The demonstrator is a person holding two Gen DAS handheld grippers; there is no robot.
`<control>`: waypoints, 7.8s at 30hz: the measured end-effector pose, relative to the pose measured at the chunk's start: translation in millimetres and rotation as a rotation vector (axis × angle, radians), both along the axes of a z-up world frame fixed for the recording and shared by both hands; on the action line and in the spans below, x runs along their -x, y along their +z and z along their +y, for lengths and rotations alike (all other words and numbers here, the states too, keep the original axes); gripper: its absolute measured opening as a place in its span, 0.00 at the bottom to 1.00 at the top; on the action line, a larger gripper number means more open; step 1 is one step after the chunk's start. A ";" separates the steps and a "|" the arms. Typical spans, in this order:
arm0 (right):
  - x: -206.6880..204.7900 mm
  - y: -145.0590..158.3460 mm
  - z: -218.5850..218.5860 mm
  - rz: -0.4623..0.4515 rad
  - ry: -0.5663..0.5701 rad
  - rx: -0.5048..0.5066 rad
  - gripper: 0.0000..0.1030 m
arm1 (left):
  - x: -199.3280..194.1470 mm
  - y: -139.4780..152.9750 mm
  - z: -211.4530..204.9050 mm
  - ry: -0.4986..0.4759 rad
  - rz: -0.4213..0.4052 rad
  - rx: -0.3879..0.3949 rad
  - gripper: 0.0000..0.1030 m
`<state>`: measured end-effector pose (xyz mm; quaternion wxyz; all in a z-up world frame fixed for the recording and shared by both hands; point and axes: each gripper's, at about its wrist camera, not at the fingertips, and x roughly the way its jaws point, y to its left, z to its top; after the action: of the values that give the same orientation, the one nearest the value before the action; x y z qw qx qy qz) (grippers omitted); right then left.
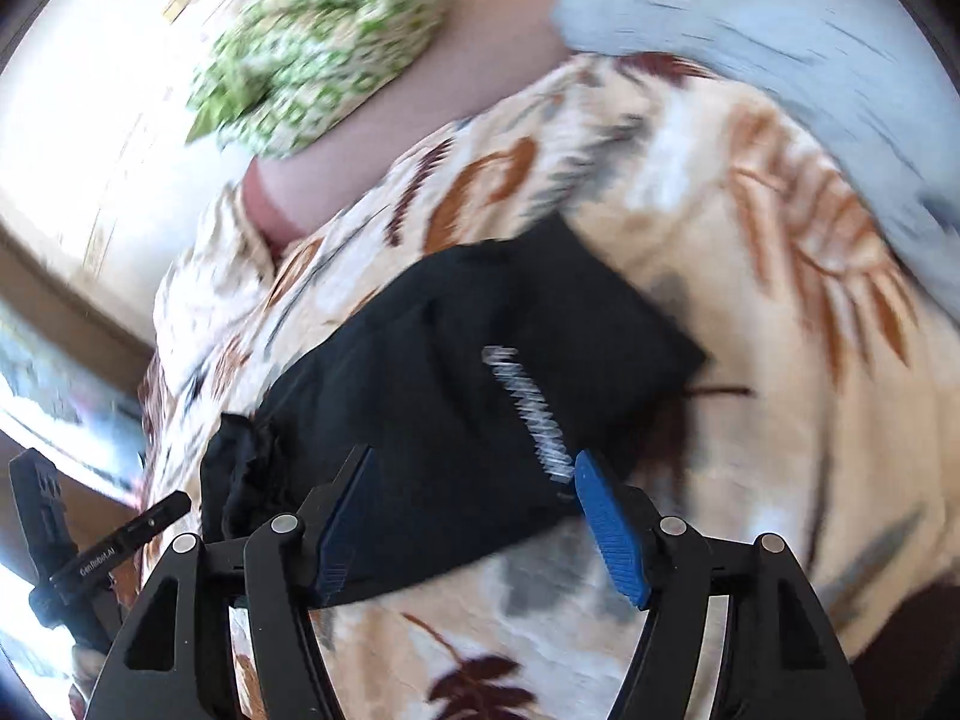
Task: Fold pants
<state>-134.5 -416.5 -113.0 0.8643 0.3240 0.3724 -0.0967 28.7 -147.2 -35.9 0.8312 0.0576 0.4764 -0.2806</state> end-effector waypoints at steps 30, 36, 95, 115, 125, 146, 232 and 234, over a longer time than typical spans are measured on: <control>-12.1 -42.5 -48.9 -0.134 -0.095 -0.175 0.74 | -21.8 -85.5 -322.5 -0.686 0.173 -0.209 0.65; -17.5 -40.4 -47.5 -0.111 -0.089 -0.123 0.58 | 3.3 -71.3 -320.2 -0.730 0.027 -0.260 0.19; -69.0 64.5 112.0 -0.183 0.378 -0.051 0.19 | -60.4 52.6 -32.9 -0.239 0.070 0.235 0.12; -150.7 -10.3 267.5 0.061 0.652 0.120 0.24 | -100.4 -16.8 108.6 0.104 0.170 0.250 0.47; -129.8 -0.8 281.1 0.017 0.792 0.079 0.71 | -98.9 -6.6 170.1 0.290 0.186 0.262 0.51; -106.5 -10.3 146.1 0.061 0.472 0.085 0.71 | -81.2 -48.3 107.7 0.325 0.347 0.341 0.58; -197.9 13.2 112.0 -0.038 0.503 -0.049 0.27 | -97.6 -45.0 70.5 0.245 0.280 0.364 0.34; -205.0 6.9 107.5 -0.025 0.479 -0.043 0.27 | -104.7 -51.3 60.4 0.235 0.284 0.332 0.34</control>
<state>70.5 -309.1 -106.1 0.8600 0.2460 0.4299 0.1232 133.4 -86.7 -87.3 0.7809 -0.1758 0.5393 -0.2617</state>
